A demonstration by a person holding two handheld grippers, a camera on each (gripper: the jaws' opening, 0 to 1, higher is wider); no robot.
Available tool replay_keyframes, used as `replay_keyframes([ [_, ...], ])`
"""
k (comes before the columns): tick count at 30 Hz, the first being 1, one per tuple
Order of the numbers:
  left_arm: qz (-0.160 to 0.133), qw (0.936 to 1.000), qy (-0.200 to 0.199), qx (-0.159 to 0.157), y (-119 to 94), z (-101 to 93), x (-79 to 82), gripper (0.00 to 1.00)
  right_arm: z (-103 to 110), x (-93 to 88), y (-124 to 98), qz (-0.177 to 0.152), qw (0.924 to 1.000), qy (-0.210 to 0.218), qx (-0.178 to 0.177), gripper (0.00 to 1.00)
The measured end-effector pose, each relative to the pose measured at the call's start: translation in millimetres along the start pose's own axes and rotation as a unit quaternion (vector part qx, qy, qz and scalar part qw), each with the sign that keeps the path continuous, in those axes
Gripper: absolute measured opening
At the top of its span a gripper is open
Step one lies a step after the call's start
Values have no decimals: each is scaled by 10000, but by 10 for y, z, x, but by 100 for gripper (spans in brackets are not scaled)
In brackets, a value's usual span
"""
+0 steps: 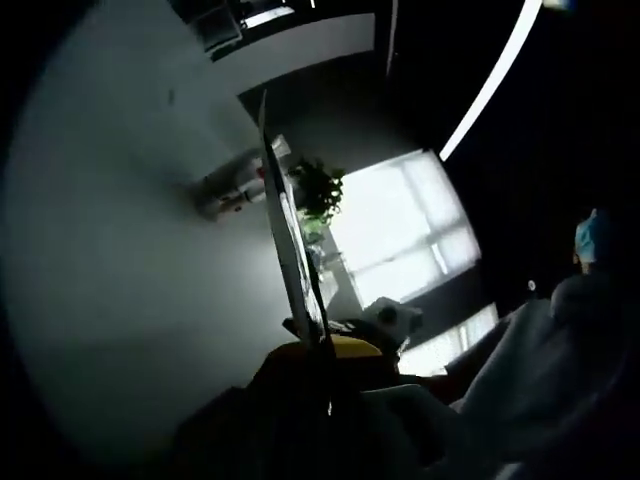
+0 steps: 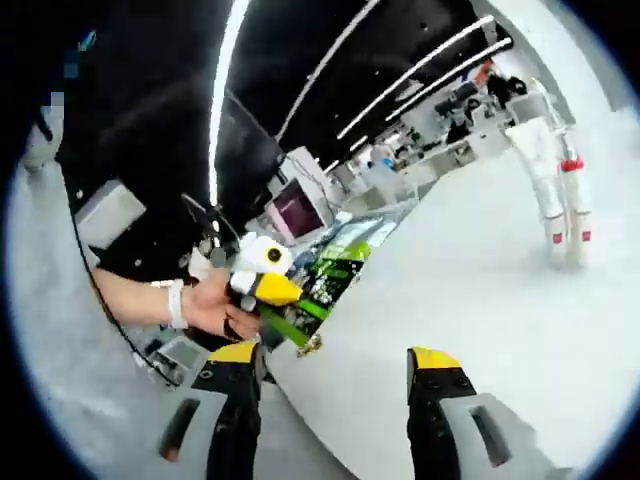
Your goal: Arrange the skincare products in the storage area until every visible bottle or jar stands upright without overlapping.
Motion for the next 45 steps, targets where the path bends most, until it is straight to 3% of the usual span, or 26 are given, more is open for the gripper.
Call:
replay_keyframes([
  [5,-41,9999,41,130,63,208,273,0,-39,-134,43,122,9961,-692,-532,59],
  [8,-82,9998,31,201,121,334,438,0,-101,-95,31,132,9895,-1186,-817,56],
  [10,-87,9996,58,274,157,403,526,0,-104,-120,22,193,9894,-1148,-873,54],
  [13,-75,9995,46,315,202,471,614,0,-201,-268,-1,652,9850,-1178,-1080,56],
  [18,6,9992,51,403,336,566,696,0,-262,-352,-50,524,9858,-1048,-1206,56],
  [22,67,9987,-35,496,462,670,740,0,-294,-273,-51,339,9869,-955,-1258,56],
  [27,75,9980,-178,603,612,840,800,0,-370,-330,-77,493,9845,-921,-1411,51],
  [29,56,9976,-258,646,672,908,826,0,-393,-354,-68,560,9837,-909,-1447,52],
  [31,28,9970,-334,692,716,966,847,0,-492,-401,-101,768,9770,-976,-1736,57],
  [32,26,9968,-370,715,746,1003,858,0,-493,-393,-94,744,9770,-1053,-1700,56],
  [34,66,9966,-416,712,803,1043,863,0,-489,-407,-104,821,9761,-1099,-1684,42],
  [36,129,9965,-411,722,857,1083,859,0,-503,-393,-130,892,9676,-1579,-1756,33],
  [38,207,9960,-451,742,904,1136,851,0,-521,-424,-110,970,9659,-1586,-1800,37],
  [39,214,9960,-463,735,926,1157,850,0,-561,-444,-130,1113,9610,-1713,-1864,34],
  [41,252,9957,-497,745,974,1211,851,0,-649,-466,-215,1520,9344,-2468,-2070,8],
  [42,269,9955,-506,750,991,1236,854,0,-671,-470,-240,1637,9254,-2653,-2156,3],
  [44,312,9952,-536,760,1043,1283,859,0,-735,-470,-276,1680,9216,-2523,-2424,11],
  [45,323,9951,-539,757,1065,1297,861,0,-768,-505,-291,1763,9247,-2266,-2501,15],
])
Point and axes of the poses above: the point that each gripper's makers call its tool centre point, and the gripper's own axes: y roughly forward along the fingers, z roughly to its left, x roughly out of its top, the point moved 2 cm from there along -y, roughly backward along the fingers, and after that the axes turned 12 degrees about y, right-handed, at the moved point
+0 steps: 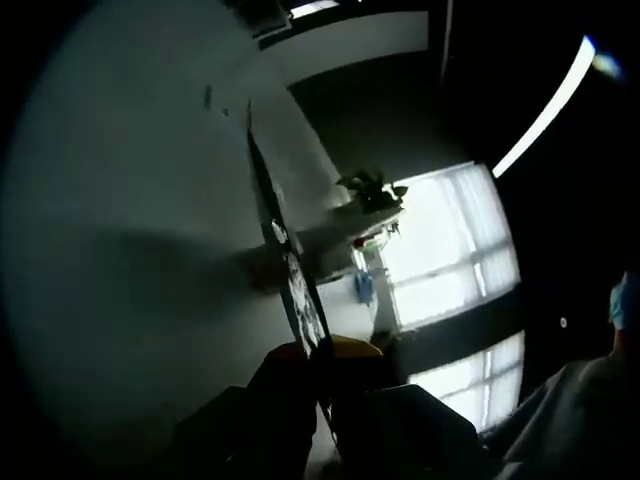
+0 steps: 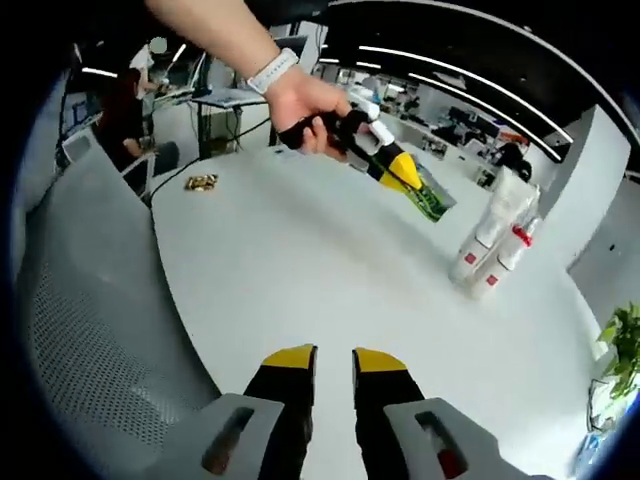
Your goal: Arrange the skincare products in the storage area until every visible bottle or jar stands upright without overlapping.
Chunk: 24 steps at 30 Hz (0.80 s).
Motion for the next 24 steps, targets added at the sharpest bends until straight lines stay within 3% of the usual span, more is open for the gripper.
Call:
replay_keyframes([
  [2,27,10000,-7,-12,58,20,17,0,-22,-28,11,119,9999,17,-25,15],
  [5,80,10000,3,-12,141,56,34,0,-29,87,-23,-218,9996,-146,-132,7],
  [7,109,9999,10,-36,196,78,46,0,-145,78,13,-174,9964,-529,-634,0],
  [8,123,9999,-11,-35,233,97,54,0,-225,28,27,-44,9943,-510,-938,0],
  [9,129,9999,-19,-36,255,110,60,0,-165,28,27,-81,9971,-385,-654,0],
  [10,136,9999,-22,-40,279,121,63,0,-122,84,24,-333,9983,-88,-480,0],
  [14,229,9997,84,-27,383,175,64,0,-62,84,7,-291,9983,-362,-349,0],
  [24,468,9988,77,137,525,368,-20,0,-98,33,19,-136,9983,-351,-453,0],
])
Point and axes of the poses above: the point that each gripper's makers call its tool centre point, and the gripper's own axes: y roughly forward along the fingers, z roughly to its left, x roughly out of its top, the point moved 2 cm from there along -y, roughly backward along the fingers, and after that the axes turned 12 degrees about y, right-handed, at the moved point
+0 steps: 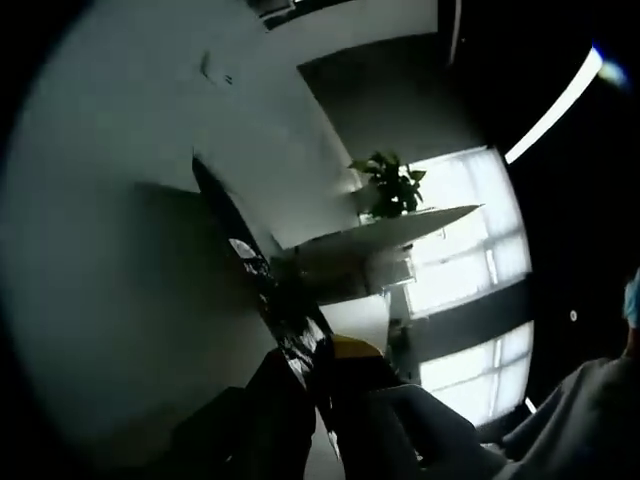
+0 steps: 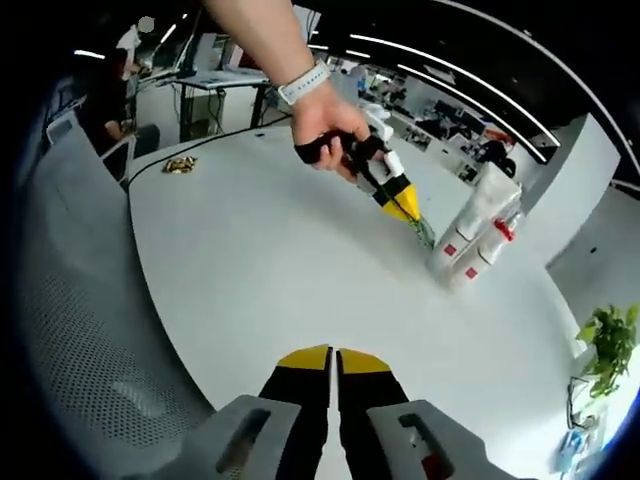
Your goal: Arrange the skincare products in the storage area until every visible bottle or jar stands upright without overlapping.
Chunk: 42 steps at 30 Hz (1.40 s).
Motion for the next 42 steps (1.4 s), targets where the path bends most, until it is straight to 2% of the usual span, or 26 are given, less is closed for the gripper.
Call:
replay_keyframes([
  [3,163,9997,24,157,9,68,-52,0,16,-16,7,50,10000,-43,61,0],
  [4,218,9993,61,300,2,114,-62,0,34,-9,8,43,9999,-90,99,0],
  [6,264,9991,7,322,15,129,-68,0,45,-2,10,40,9999,-126,107,0],
  [10,484,9962,-277,669,2,226,-126,0,40,-11,13,66,9999,-65,107,0],
  [13,554,9950,-171,814,-5,252,-127,0,41,-6,14,52,9999,-58,108,0],
  [15,612,9944,-321,803,3,238,-147,7,36,-7,14,53,9999,-29,105,0],
  [17,680,9937,-369,816,15,234,-166,21,35,-7,13,49,9999,-14,106,0],
  [19,741,9925,-449,857,-3,215,-176,22,34,-5,11,39,9999,-18,101,0],
  [26,1127,9861,-280,1186,-163,241,-200,23,40,9,4,-4,9999,-25,106,0],
  [30,1189,9828,-195,1401,-250,299,-156,22,40,12,2,-15,9999,-53,100,0],
  [34,1409,9784,-99,1506,-305,301,-115,27,36,17,-3,-34,9999,-32,93,0],
  [37,1589,9715,164,1753,-373,305,-62,35,34,20,-4,-43,9999,-38,92,0],
  [38,1611,9688,361,1850,-395,319,-15,36,31,20,-5,-45,9999,-35,85,0],
  [42,1504,9625,704,2145,-433,390,115,35,30,22,-7,-52,9999,-42,85,0],
])
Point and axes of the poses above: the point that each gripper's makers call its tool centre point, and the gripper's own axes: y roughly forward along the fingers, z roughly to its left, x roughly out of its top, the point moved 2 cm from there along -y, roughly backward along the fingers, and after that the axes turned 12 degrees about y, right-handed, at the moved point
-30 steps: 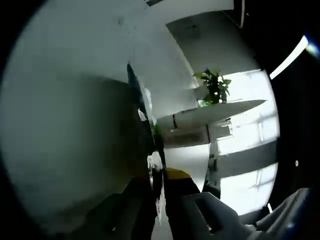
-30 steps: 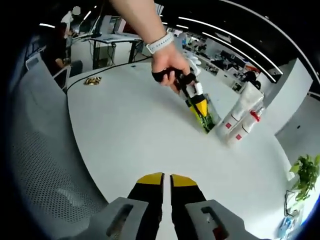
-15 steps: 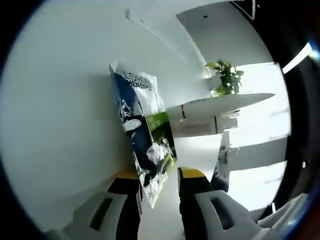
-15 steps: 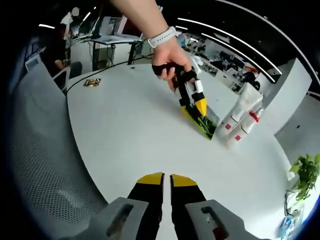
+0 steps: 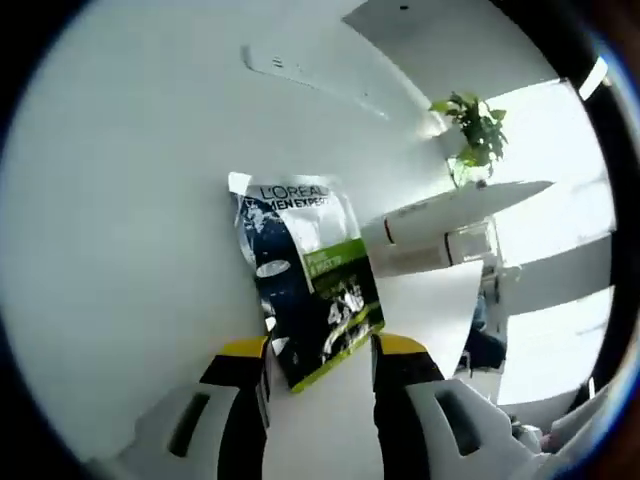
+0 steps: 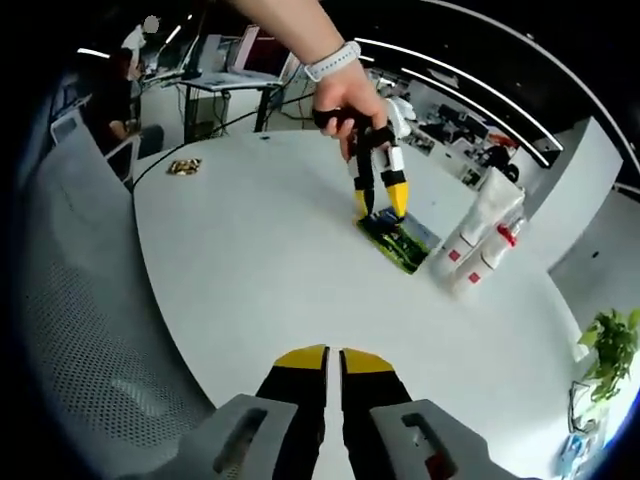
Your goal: Arrange the skincare products in the storage area until every visible bottle or jar stands upright without overlapping.
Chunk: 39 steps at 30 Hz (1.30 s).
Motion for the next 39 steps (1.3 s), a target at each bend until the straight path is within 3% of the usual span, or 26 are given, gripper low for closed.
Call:
replay_keyframes([
  [3,-141,9997,84,190,3,64,61,34,-2,-6,1,20,10000,-21,-9,0],
  [7,-116,9988,276,391,66,151,75,29,-9,-14,1,35,10000,0,-20,0],
  [10,-159,9986,332,372,99,158,94,23,-9,-14,2,39,10000,-26,-27,0],
  [28,-249,9991,301,176,157,79,132,29,2,-21,9,81,9999,-80,-9,0],
  [33,-265,9981,424,361,42,139,112,34,1,-13,5,57,9999,-91,-11,0],
  [39,-225,9948,865,489,-377,243,-71,41,31,43,-15,-100,9999,-102,58,0],
])
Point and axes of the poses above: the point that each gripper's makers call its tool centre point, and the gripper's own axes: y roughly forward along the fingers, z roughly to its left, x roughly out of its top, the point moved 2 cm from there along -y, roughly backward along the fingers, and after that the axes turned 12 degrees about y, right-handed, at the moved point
